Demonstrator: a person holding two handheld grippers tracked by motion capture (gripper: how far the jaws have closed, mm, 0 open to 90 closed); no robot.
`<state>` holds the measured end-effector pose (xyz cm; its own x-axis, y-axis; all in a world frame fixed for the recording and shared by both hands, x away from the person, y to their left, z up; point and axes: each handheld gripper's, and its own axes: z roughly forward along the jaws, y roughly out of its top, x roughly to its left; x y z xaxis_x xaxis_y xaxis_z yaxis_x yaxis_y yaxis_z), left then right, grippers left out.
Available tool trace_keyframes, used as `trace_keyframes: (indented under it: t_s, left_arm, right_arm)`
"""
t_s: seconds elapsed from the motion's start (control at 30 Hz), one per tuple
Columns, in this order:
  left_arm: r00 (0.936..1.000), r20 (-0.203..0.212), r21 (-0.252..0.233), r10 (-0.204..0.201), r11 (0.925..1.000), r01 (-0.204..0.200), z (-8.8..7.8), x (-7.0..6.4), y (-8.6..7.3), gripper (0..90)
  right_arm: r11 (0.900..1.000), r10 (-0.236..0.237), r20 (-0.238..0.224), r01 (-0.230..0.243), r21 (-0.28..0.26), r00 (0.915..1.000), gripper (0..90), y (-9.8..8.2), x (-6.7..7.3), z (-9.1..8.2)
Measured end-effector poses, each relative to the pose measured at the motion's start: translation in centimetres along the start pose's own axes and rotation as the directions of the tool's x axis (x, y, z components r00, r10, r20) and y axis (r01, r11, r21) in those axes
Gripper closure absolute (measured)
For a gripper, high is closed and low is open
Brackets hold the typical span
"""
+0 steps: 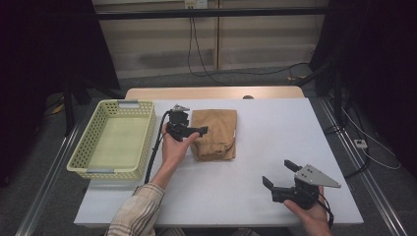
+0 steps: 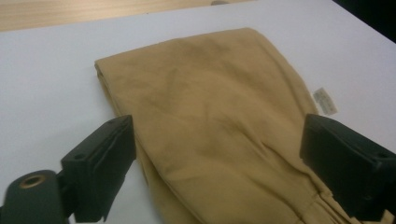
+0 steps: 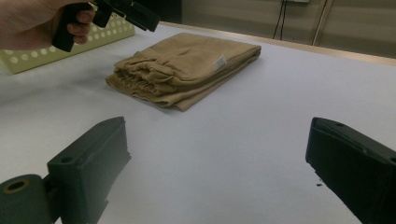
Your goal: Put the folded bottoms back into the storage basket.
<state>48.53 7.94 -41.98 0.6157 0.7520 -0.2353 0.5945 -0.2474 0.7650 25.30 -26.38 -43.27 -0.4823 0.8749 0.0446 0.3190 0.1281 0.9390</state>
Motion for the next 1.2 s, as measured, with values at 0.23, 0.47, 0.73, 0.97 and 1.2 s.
trace_keyframes:
  t_s: [0.23,0.47,0.73,0.97,1.2]
  left_arm:
    - [0.9978,-0.031,-0.009,-0.059,0.9983,0.058,0.8,1.3,0.1,18.0]
    - [0.9952,-0.033,0.014,-0.092,0.9956,0.092,1.6,2.1,0.0,24.2]
    - [0.9929,-0.048,0.07,-0.109,0.9913,0.112,2.9,2.7,-0.6,29.8]
    - [0.9825,-0.032,0.096,-0.184,0.9779,0.186,3.2,3.8,-0.9,44.2]
    - [0.9755,-0.018,0.101,-0.219,0.9702,0.22,3.3,3.8,-0.9,48.8]
  right_arm:
    - [1.0,0.003,0.003,-0.003,0.001,1.0,6.1,0.0,-0.1,0.0]
    - [1.0,0.001,0.004,-0.001,0.002,1.0,6.1,0.0,-0.1,0.0]
    - [1.0,0.004,0.004,-0.004,0.006,1.0,6.2,0.0,-0.1,0.0]
    - [1.0,-0.004,0.004,0.003,0.009,1.0,6.5,0.0,0.0,0.1]
    - [1.0,0.0,0.003,0.0,0.008,1.0,6.5,0.0,0.0,0.0]
